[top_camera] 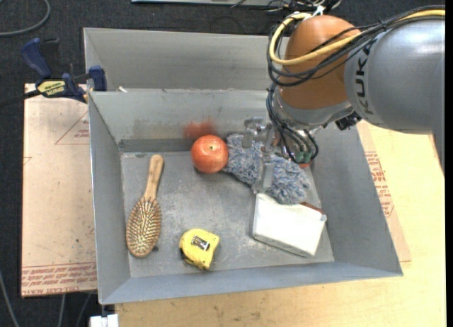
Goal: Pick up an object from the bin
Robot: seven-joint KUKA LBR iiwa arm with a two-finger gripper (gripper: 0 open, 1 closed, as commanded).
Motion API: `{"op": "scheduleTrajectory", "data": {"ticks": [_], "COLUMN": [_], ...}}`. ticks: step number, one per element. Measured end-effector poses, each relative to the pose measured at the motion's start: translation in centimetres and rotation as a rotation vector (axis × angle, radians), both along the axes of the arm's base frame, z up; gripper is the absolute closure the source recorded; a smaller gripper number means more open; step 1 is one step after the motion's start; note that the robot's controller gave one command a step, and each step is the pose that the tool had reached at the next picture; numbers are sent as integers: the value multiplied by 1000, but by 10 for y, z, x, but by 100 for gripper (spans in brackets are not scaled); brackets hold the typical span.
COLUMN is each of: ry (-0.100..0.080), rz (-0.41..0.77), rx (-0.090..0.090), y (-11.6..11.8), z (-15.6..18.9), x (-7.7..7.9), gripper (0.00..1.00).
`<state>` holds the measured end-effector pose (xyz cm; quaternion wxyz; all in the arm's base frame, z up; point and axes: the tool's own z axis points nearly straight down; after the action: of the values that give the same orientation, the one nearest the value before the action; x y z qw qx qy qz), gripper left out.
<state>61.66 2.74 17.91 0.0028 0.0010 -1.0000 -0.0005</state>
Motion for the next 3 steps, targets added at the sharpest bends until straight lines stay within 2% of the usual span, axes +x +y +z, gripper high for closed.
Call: {"op": "scheduleTrajectory", "data": {"ticks": [1,2,3], "ry": [-2,-7,-15], "rz": [0,38,62], "rx": [0,0,1], "y": [0,2,-3], "z": [3,-16,-66], "x": [0,-21,11], "gripper": [0,0,0]}}
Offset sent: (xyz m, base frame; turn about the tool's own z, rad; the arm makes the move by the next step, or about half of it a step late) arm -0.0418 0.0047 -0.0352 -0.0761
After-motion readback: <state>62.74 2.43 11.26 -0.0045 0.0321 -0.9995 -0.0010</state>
